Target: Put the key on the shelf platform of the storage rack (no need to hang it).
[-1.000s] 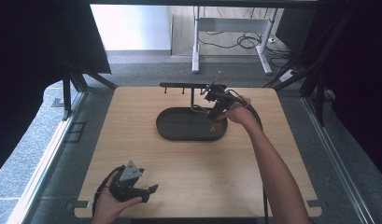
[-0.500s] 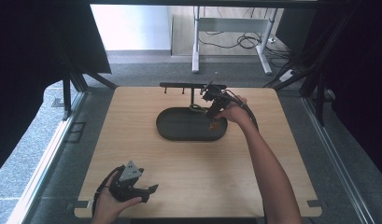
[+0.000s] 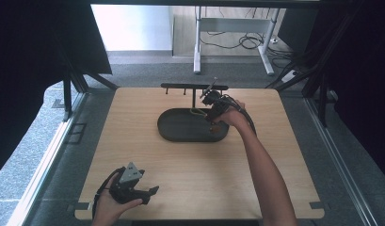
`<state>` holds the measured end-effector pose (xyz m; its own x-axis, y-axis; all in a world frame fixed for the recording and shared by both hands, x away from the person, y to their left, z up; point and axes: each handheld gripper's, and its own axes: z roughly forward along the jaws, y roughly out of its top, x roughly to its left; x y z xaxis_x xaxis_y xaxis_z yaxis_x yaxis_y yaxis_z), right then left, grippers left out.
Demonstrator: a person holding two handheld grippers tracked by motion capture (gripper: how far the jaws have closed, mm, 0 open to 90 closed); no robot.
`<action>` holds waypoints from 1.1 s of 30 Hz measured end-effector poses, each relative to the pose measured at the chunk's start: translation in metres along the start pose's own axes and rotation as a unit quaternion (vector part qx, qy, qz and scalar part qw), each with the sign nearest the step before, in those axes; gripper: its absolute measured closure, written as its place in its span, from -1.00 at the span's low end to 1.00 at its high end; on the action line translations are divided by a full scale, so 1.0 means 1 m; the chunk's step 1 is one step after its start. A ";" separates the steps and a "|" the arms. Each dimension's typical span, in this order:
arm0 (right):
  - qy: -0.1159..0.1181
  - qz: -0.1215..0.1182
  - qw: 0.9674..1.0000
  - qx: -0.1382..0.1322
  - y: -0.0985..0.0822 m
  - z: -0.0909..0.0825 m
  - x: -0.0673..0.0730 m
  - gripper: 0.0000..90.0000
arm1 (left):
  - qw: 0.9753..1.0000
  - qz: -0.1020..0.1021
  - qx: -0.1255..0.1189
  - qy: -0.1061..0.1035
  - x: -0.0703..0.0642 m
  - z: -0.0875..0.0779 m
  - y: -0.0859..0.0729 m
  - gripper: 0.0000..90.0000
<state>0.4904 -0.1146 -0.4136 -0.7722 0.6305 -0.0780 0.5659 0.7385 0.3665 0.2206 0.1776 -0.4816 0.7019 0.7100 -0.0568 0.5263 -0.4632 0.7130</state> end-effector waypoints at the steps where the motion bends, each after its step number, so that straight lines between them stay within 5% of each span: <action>1: 0.000 -0.004 1.000 -0.002 -0.001 0.001 0.000 0.49 | 1.000 0.000 0.001 0.000 0.000 0.000 0.000 -0.51; 33: 0.007 -0.011 1.000 0.016 -0.019 0.041 0.007 0.46 | 1.000 0.000 0.004 -0.003 0.001 0.002 -0.001 -0.51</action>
<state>0.4858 -0.1145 -0.4590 -0.7889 0.6102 -0.0727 0.5569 0.7599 0.3352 0.2214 0.1777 -0.4836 0.7050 0.7065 -0.0614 0.5304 -0.4679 0.7069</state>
